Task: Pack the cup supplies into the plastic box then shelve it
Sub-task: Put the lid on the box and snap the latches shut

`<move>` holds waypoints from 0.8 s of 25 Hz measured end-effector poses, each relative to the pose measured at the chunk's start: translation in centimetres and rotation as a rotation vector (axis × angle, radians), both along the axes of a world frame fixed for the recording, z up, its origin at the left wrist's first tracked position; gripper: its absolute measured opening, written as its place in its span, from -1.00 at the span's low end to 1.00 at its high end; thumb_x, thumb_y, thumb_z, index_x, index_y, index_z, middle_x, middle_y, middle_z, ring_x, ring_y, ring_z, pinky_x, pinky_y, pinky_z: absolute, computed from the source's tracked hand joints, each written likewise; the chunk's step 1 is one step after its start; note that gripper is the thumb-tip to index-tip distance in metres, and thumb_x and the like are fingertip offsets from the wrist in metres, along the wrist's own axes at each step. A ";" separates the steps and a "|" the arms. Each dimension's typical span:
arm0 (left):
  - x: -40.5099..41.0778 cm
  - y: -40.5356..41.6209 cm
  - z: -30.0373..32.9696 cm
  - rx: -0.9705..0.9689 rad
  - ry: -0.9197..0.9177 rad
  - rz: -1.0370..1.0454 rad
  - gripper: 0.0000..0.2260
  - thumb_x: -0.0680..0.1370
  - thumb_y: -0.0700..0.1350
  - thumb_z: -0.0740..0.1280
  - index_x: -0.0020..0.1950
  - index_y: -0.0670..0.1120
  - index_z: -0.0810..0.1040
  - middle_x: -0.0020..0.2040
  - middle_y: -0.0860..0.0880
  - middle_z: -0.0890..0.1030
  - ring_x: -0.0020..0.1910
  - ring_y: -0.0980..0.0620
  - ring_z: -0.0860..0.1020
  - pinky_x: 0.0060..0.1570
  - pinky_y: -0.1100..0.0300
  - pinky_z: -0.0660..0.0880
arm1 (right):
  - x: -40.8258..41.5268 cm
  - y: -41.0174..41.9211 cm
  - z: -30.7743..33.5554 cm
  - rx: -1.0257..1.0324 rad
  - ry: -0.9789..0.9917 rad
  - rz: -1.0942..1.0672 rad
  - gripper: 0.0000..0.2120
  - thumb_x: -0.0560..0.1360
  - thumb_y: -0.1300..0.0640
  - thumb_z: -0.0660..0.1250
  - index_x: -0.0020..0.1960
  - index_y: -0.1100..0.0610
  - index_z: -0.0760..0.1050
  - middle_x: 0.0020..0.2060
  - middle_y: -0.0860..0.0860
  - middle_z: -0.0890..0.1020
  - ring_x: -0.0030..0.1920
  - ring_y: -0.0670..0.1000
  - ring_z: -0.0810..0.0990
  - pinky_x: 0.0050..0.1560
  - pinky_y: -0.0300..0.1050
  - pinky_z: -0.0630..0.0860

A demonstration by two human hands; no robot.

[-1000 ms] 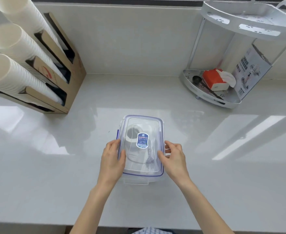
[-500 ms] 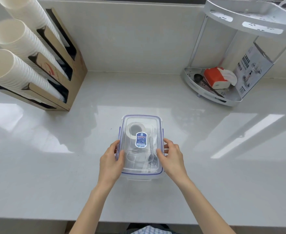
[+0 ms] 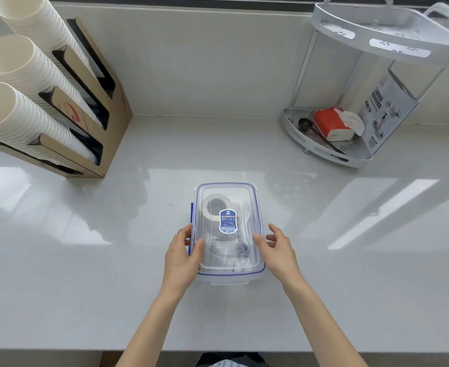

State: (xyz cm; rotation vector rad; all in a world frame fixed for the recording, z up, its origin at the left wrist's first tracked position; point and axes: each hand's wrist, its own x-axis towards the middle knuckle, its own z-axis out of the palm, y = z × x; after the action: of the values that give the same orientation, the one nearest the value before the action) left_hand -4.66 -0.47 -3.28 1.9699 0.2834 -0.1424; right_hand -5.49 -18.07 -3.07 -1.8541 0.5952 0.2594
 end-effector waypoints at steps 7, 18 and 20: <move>-0.2 -0.1 -0.2 -0.096 0.076 0.011 -0.63 0.54 -0.14 0.21 0.34 -0.03 0.28 0.27 -0.01 0.38 0.29 0.00 0.34 0.20 0.05 0.37 | -0.1 -0.3 -0.8 0.191 0.055 -0.092 -0.52 0.43 -0.09 0.32 0.17 0.24 0.47 -0.02 0.06 0.61 -0.05 0.02 0.57 -0.09 -0.23 0.51; -0.4 0.3 0.2 -0.373 0.210 0.031 -0.64 0.55 -0.09 0.21 0.34 -0.04 0.28 0.30 -0.09 0.45 0.12 0.03 0.44 -0.02 0.24 0.35 | -0.5 1.3 -0.4 -0.206 -0.214 -0.038 -0.69 0.53 0.12 0.20 0.24 0.17 0.44 0.05 0.10 0.61 0.00 0.09 0.55 0.05 -0.16 0.43; -0.4 0.4 -0.2 -0.381 0.217 0.036 -0.63 0.54 -0.08 0.22 0.34 -0.06 0.29 0.33 -0.08 0.43 0.14 0.03 0.43 0.04 0.19 0.33 | -0.3 1.5 -0.6 -0.270 -0.201 -0.029 -0.67 0.54 0.11 0.18 0.26 0.20 0.42 0.07 0.14 0.61 0.07 0.14 0.55 0.10 -0.09 0.45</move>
State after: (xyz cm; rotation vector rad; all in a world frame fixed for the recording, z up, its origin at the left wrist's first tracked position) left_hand -5.06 -0.06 -3.44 1.5717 0.4015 -0.3615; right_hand -5.82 -16.59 -3.70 -2.0982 0.5375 -0.0295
